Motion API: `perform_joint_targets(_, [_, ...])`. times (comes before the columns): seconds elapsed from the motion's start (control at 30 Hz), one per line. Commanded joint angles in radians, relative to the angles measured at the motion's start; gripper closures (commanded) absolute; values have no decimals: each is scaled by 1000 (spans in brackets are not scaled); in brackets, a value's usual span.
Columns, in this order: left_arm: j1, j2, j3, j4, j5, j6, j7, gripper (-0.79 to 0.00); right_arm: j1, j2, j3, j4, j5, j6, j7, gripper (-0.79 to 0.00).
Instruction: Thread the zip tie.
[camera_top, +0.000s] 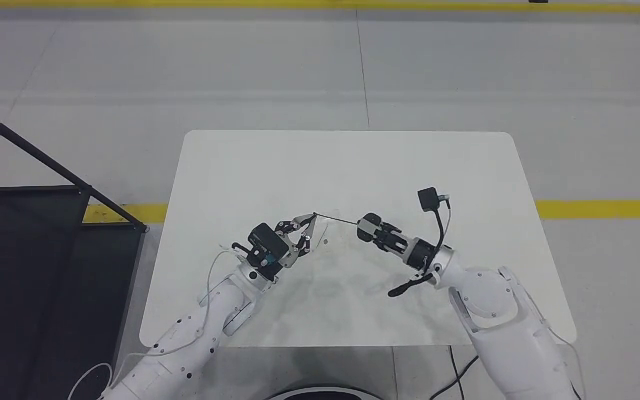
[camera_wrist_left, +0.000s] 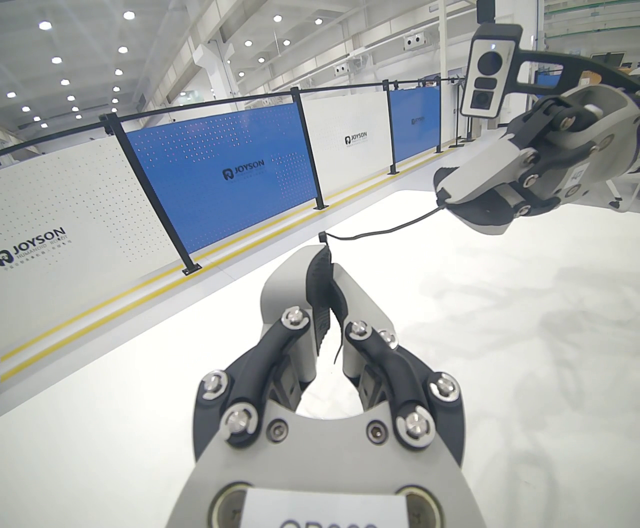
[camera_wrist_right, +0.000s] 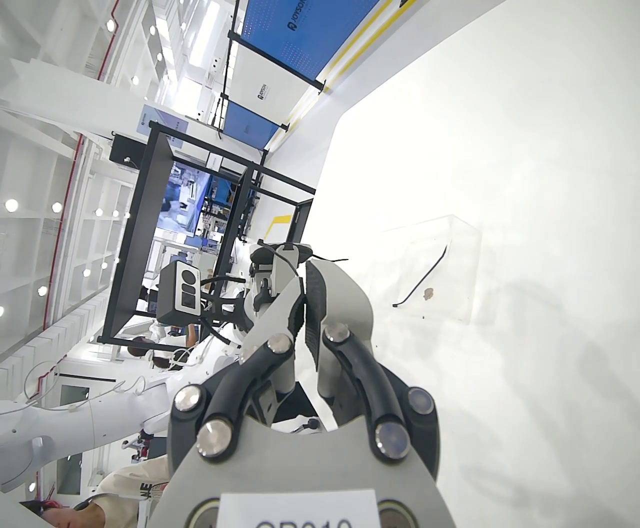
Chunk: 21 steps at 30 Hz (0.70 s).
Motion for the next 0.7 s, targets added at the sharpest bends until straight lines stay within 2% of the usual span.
perform_joint_targets(0.0, [0, 0, 0, 0, 0, 0, 0, 0, -1, 0, 0, -1, 0, 0, 2, 0])
perform_joint_targets(0.47, [0, 0, 0, 0, 0, 0, 0, 0, -10, 2, 10, -4, 8, -13, 4, 0])
perform_joint_targets(0.67, [6, -7, -17, -21, -7, 7, -38, 0, -26, 5, 26, -11, 16, -24, 10, 0])
